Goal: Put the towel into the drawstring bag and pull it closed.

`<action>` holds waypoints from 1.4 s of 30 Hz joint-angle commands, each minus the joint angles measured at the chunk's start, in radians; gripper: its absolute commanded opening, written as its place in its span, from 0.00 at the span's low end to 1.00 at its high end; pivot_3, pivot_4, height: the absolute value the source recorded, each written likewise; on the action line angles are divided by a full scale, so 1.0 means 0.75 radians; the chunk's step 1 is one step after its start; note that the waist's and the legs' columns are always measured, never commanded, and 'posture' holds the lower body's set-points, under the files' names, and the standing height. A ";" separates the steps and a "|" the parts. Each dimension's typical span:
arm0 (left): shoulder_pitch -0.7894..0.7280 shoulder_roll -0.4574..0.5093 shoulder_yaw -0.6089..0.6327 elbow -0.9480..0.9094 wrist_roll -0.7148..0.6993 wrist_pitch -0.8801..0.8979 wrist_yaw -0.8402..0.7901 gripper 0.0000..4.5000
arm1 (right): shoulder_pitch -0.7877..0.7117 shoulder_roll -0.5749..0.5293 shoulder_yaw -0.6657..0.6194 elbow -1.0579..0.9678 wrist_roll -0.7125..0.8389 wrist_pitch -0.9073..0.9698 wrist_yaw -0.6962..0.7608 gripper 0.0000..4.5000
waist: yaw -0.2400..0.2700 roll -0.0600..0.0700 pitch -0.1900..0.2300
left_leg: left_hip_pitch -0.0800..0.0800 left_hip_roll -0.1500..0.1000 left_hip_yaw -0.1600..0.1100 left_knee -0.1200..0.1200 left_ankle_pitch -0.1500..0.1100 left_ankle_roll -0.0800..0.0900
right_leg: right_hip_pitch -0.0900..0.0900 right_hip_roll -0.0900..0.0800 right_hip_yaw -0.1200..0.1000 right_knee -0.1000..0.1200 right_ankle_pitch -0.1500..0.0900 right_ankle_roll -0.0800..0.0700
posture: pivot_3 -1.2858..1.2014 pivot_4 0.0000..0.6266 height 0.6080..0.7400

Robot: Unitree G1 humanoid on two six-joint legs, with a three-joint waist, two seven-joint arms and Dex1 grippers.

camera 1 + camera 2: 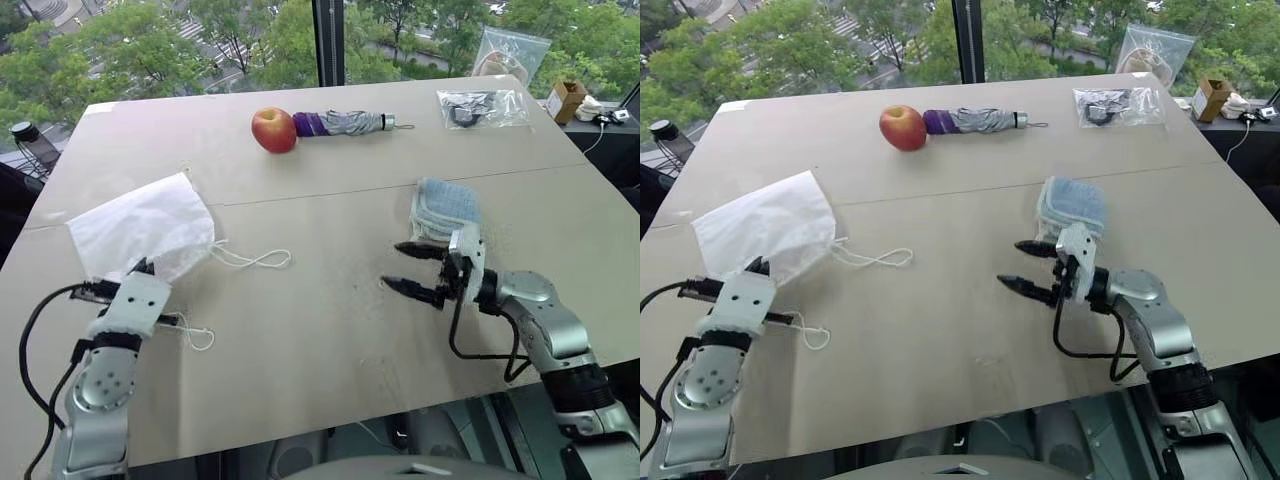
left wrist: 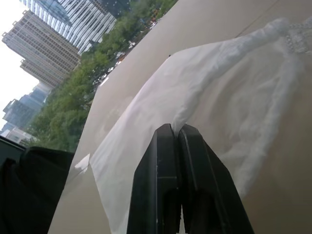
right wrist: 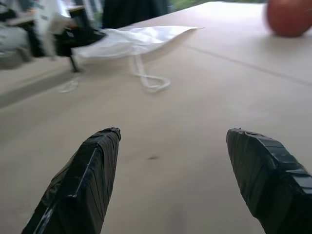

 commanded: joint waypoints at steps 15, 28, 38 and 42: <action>-0.589 0.069 -0.196 -0.490 -0.291 1.050 -0.317 0.00 | -0.393 -0.034 -0.427 0.522 -0.184 0.223 -0.701 0.98 | -0.008 0.000 0.000 | -0.001 -0.001 0.000 -0.001 0.000 0.000 | 0.000 0.002 0.001 0.000 0.004 0.004 | 0.52 0.24 1.00; -0.592 0.089 -0.262 -0.572 -0.322 1.200 -0.335 0.00 | -0.492 0.144 -0.334 0.656 0.012 0.612 -0.536 0.98 | -0.027 0.000 0.000 | -0.001 -0.001 -0.001 -0.001 0.000 0.000 | 0.000 0.002 0.001 0.000 0.004 0.004 | 0.52 0.24 1.00; -0.628 0.086 -0.277 -0.602 -0.376 1.307 -0.331 0.00 | -0.506 0.136 -0.212 0.739 -0.127 0.459 -0.484 0.24 | -0.044 -0.002 -0.001 | 0.006 0.000 0.001 -0.002 0.000 0.000 | 0.001 0.004 0.004 0.007 0.004 0.004 | 0.52 0.24 1.00; -0.673 0.029 -0.257 -0.629 -0.448 1.455 -0.312 0.00 | -0.492 0.148 -0.271 0.647 -0.024 0.483 -0.413 0.00 | -0.043 -0.002 -0.001 | 0.015 0.000 0.001 -0.002 0.000 0.000 | 0.010 0.004 0.005 0.008 0.003 0.004 | 0.52 0.24 1.00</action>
